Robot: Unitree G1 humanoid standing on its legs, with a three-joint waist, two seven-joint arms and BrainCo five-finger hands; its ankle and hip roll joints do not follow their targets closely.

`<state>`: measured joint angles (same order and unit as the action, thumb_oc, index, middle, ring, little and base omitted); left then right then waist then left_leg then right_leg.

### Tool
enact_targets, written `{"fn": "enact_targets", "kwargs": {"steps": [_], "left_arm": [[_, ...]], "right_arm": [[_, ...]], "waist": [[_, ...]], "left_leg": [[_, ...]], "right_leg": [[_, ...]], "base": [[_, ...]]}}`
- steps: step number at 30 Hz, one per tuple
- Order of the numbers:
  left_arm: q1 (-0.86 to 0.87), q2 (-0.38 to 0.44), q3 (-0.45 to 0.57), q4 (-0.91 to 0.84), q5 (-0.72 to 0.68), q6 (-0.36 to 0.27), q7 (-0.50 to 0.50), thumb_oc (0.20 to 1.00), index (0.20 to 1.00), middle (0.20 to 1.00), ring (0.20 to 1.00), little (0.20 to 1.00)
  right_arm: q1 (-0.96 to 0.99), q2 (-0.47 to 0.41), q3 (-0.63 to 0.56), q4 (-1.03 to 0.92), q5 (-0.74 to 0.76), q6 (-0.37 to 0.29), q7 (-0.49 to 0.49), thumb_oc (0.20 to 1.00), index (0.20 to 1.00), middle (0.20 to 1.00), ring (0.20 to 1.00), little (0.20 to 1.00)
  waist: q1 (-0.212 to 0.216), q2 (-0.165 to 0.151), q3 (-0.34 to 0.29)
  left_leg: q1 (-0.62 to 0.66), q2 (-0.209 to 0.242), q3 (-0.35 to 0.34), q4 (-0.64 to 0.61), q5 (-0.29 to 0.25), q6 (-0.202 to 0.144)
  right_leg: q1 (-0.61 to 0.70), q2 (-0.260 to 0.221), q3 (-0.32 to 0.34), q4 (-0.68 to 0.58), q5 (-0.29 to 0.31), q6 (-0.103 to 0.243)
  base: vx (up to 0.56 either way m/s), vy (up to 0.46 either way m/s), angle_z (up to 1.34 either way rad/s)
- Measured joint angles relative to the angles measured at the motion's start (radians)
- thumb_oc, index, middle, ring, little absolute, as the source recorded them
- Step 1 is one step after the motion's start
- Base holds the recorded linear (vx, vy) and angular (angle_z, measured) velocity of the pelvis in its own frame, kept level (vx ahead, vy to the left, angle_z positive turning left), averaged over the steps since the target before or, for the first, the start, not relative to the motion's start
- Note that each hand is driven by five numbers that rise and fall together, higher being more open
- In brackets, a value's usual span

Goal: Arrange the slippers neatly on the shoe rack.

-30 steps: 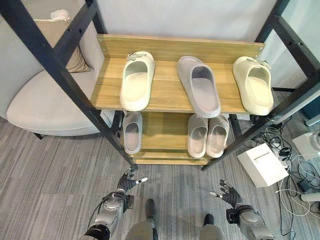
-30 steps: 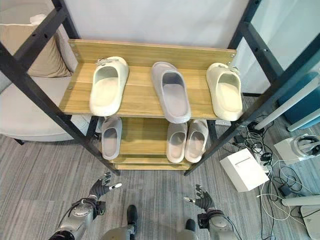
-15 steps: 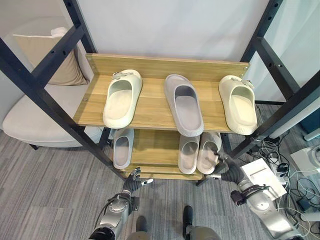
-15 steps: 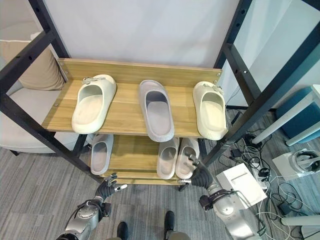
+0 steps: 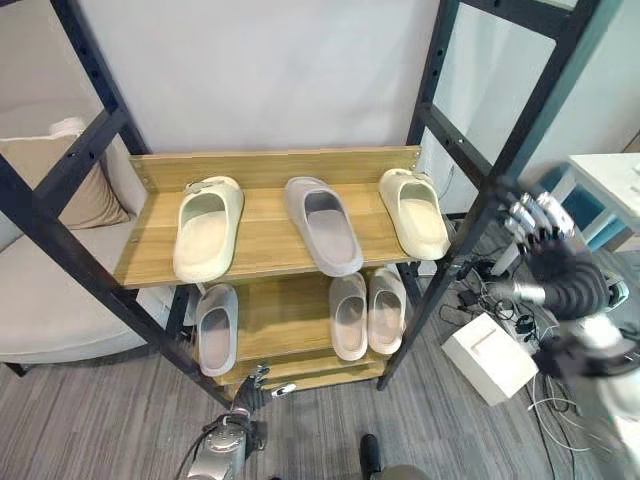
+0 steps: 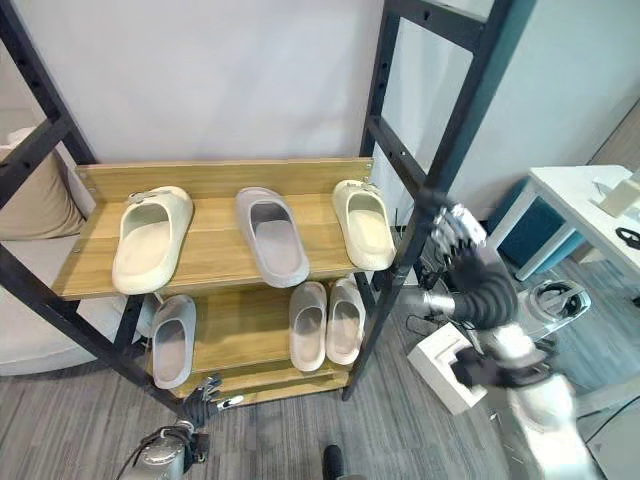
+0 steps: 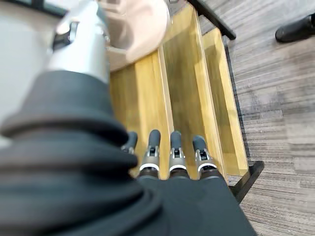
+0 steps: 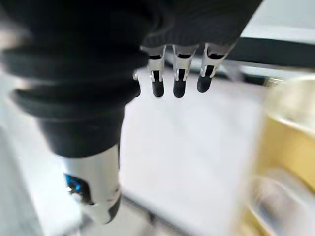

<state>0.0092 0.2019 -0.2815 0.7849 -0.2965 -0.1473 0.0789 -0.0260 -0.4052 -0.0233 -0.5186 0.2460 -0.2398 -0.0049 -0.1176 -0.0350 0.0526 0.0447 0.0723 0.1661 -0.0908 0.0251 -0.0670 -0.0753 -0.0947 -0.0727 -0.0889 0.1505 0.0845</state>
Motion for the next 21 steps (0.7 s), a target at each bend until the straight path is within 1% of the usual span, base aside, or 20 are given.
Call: {"fn": "enact_targets", "kwargs": {"steps": [1, 2, 3, 4, 5, 6, 7, 8, 9, 11, 12, 13, 14, 16, 18, 19, 21], "left_arm": [[-0.006, -0.016, -0.015, -0.006, 0.0, -0.002, 0.001, 1.0, 1.0, 1.0, 1.0, 1.0], [-0.006, -0.012, -0.028, -0.027, 0.0, -0.005, 0.004, 1.0, 1.0, 1.0, 1.0, 1.0], [-0.003, 0.002, -0.029, -0.027, 0.001, -0.004, 0.013, 1.0, 1.0, 1.0, 1.0, 1.0], [-0.004, 0.003, -0.037, -0.026, 0.001, -0.003, 0.02, 1.0, 1.0, 1.0, 1.0, 1.0], [-0.023, 0.004, -0.072, -0.026, 0.002, -0.003, 0.023, 1.0, 1.0, 1.0, 1.0, 1.0], [-0.048, -0.002, -0.082, -0.027, 0.002, -0.004, 0.022, 1.0, 1.0, 1.0, 1.0, 1.0], [-0.051, -0.001, -0.079, -0.026, 0.002, -0.004, 0.023, 1.0, 1.0, 1.0, 1.0, 1.0], [-0.048, 0.003, -0.075, -0.024, 0.002, -0.004, 0.028, 1.0, 1.0, 1.0, 1.0, 1.0], [-0.044, 0.014, -0.069, -0.015, 0.001, -0.003, 0.035, 1.0, 1.0, 1.0, 1.0, 1.0], [-0.041, 0.037, -0.067, -0.016, 0.0, -0.003, 0.043, 1.0, 1.0, 1.0, 1.0, 1.0], [-0.033, 0.056, -0.061, -0.015, -0.002, -0.003, 0.044, 1.0, 1.0, 1.0, 1.0, 1.0], [-0.031, 0.062, -0.06, -0.015, -0.002, -0.003, 0.044, 1.0, 1.0, 1.0, 1.0, 1.0], [-0.031, 0.066, -0.059, -0.016, -0.002, -0.003, 0.044, 1.0, 1.0, 1.0, 1.0, 1.0], [-0.03, 0.068, -0.048, -0.018, -0.002, -0.003, 0.044, 1.0, 1.0, 1.0, 1.0, 1.0], [-0.03, 0.065, -0.029, -0.018, -0.002, -0.003, 0.044, 1.0, 1.0, 1.0, 1.0, 1.0], [-0.033, 0.065, -0.028, -0.02, -0.004, -0.003, 0.045, 1.0, 1.0, 1.0, 1.0, 1.0], [-0.035, 0.065, -0.028, -0.02, -0.006, -0.004, 0.048, 1.0, 1.0, 1.0, 1.0, 1.0]], "right_arm": [[-0.041, -0.044, 0.034, 0.024, -0.105, -0.005, -0.057, 1.0, 1.0, 1.0, 1.0, 1.0], [-0.051, -0.105, 0.083, 0.07, -0.212, -0.016, -0.106, 1.0, 1.0, 1.0, 1.0, 1.0], [-0.055, -0.114, 0.121, 0.112, -0.296, -0.005, -0.142, 1.0, 1.0, 1.0, 1.0, 1.0], [-0.127, -0.125, 0.175, 0.183, -0.413, 0.014, -0.198, 1.0, 1.0, 1.0, 1.0, 1.0], [-0.267, -0.161, 0.282, 0.332, -0.525, 0.036, -0.253, 1.0, 1.0, 1.0, 1.0, 1.0], [-0.332, -0.174, 0.33, 0.439, -0.605, 0.056, -0.272, 1.0, 1.0, 1.0, 1.0, 1.0], [-0.343, -0.17, 0.331, 0.468, -0.625, 0.063, -0.277, 1.0, 1.0, 1.0, 1.0, 1.0], [-0.363, -0.163, 0.336, 0.496, -0.651, 0.075, -0.289, 1.0, 1.0, 1.0, 1.0, 1.0], [-0.415, -0.158, 0.34, 0.574, -0.686, 0.102, -0.313, 1.0, 1.0, 1.0, 1.0, 1.0], [-0.426, -0.156, 0.317, 0.598, -0.698, 0.135, -0.337, 1.0, 1.0, 1.0, 1.0, 1.0], [-0.429, -0.149, 0.317, 0.614, -0.699, 0.141, -0.362, 1.0, 1.0, 1.0, 1.0, 1.0], [-0.432, -0.147, 0.317, 0.635, -0.698, 0.146, -0.372, 1.0, 1.0, 1.0, 1.0, 1.0], [-0.432, -0.146, 0.317, 0.647, -0.698, 0.16, -0.379, 1.0, 1.0, 1.0, 1.0, 1.0], [-0.434, -0.139, 0.318, 0.656, -0.698, 0.166, -0.392, 1.0, 1.0, 1.0, 1.0, 1.0], [-0.472, -0.119, 0.325, 0.75, -0.698, 0.174, -0.407, 1.0, 1.0, 1.0, 1.0, 1.0], [-0.475, -0.119, 0.324, 0.77, -0.697, 0.189, -0.408, 1.0, 1.0, 1.0, 1.0, 1.0], [-0.485, -0.115, 0.326, 0.81, -0.696, 0.198, -0.411, 1.0, 1.0, 1.0, 1.0, 1.0]], "waist": [[0.019, 0.011, -0.006], [0.048, 0.01, -0.01], [0.072, 0.006, -0.005], [0.078, 0.006, -0.004], [0.085, 0.001, -0.001], [0.122, -0.016, 0.005], [0.152, -0.022, 0.009], [0.167, -0.024, 0.011], [0.177, -0.028, 0.016], [0.181, -0.039, 0.024], [0.192, -0.045, 0.029], [0.186, -0.05, 0.032], [0.187, -0.051, 0.037], [0.193, -0.045, 0.058], [0.194, -0.044, 0.065], [0.195, -0.044, 0.069], [0.203, -0.038, 0.079]], "left_leg": [[-0.004, -0.003, -0.007, 0.0, 0.001, 0.0], [-0.007, -0.001, -0.021, 0.0, 0.005, 0.001], [-0.011, 0.002, -0.022, 0.0, 0.009, 0.004], [-0.007, -0.001, -0.025, 0.0, 0.011, 0.008], [-0.004, -0.004, -0.036, 0.0, 0.008, 0.012], [-0.009, -0.004, -0.048, 0.0, 0.009, 0.01], [-0.009, -0.004, -0.051, 0.0, 0.009, 0.01], [-0.012, -0.005, -0.054, 0.0, 0.008, 0.01], [-0.014, -0.009, -0.062, 0.0, 0.004, 0.007], [-0.02, -0.012, -0.075, 0.001, 0.019, 0.013], [-0.021, -0.013, -0.079, 0.002, 0.021, 0.012], [-0.018, -0.013, -0.079, 0.006, 0.021, 0.012], [-0.015, -0.013, -0.081, 0.007, 0.021, 0.013], [-0.009, -0.014, -0.088, 0.007, 0.019, 0.015], [-0.01, -0.013, -0.091, 0.005, 0.019, 0.015], [-0.01, -0.012, -0.092, 0.006, 0.019, 0.015], [-0.013, -0.012, -0.098, 0.006, 0.019, 0.014]], "right_leg": [[0.0, -0.003, -0.005, 0.0, 0.002, 0.002], [0.002, 0.0, -0.014, 0.0, 0.007, 0.01], [0.002, 0.001, -0.018, 0.0, 0.007, 0.009], [0.006, -0.001, -0.02, 0.0, 0.007, 0.009], [0.018, -0.005, -0.032, 0.0, 0.006, 0.009], [0.02, -0.007, -0.043, 0.0, 0.004, 0.009], [0.019, -0.007, -0.046, 0.0, 0.004, 0.008], [0.02, -0.009, -0.048, 0.0, 0.003, 0.009], [0.02, -0.013, -0.052, 0.0, 0.001, 0.01], [0.021, -0.017, -0.068, 0.0, 0.0, 0.012], [0.022, -0.018, -0.07, 0.0, 0.001, 0.011], [0.024, -0.018, -0.07, 0.0, 0.005, 0.006], [0.027, -0.018, -0.07, 0.0, 0.008, 0.002], [0.038, -0.019, -0.071, 0.0, 0.008, 0.002], [0.038, -0.018, -0.074, 0.0, 0.007, 0.003], [0.038, -0.018, -0.076, 0.0, 0.006, 0.003], [0.038, -0.018, -0.083, 0.0, 0.006, 0.003]], "base": [[0.01, 0.018, 0.29], [0.02, 0.036, 0.28], [0.04, 0.044, 0.13], [0.04, 0.041, 0.09], [0.05, 0.032, 0.29], [0.05, 0.037, 0.37], [0.05, 0.035, 0.23], [0.03, 0.028, 0.09], [0.02, 0.017, 0.17], [0.03, 0.016, 0.23], [0.03, 0.013, 0.1], [0.01, 0.009, 0.03], [0.02, 0.015, 0.04], [0.02, 0.018, 0.05], [0.01, 0.013, 0.05], [0.01, 0.016, 0.08], [0.02, 0.019, 0.09]]}}
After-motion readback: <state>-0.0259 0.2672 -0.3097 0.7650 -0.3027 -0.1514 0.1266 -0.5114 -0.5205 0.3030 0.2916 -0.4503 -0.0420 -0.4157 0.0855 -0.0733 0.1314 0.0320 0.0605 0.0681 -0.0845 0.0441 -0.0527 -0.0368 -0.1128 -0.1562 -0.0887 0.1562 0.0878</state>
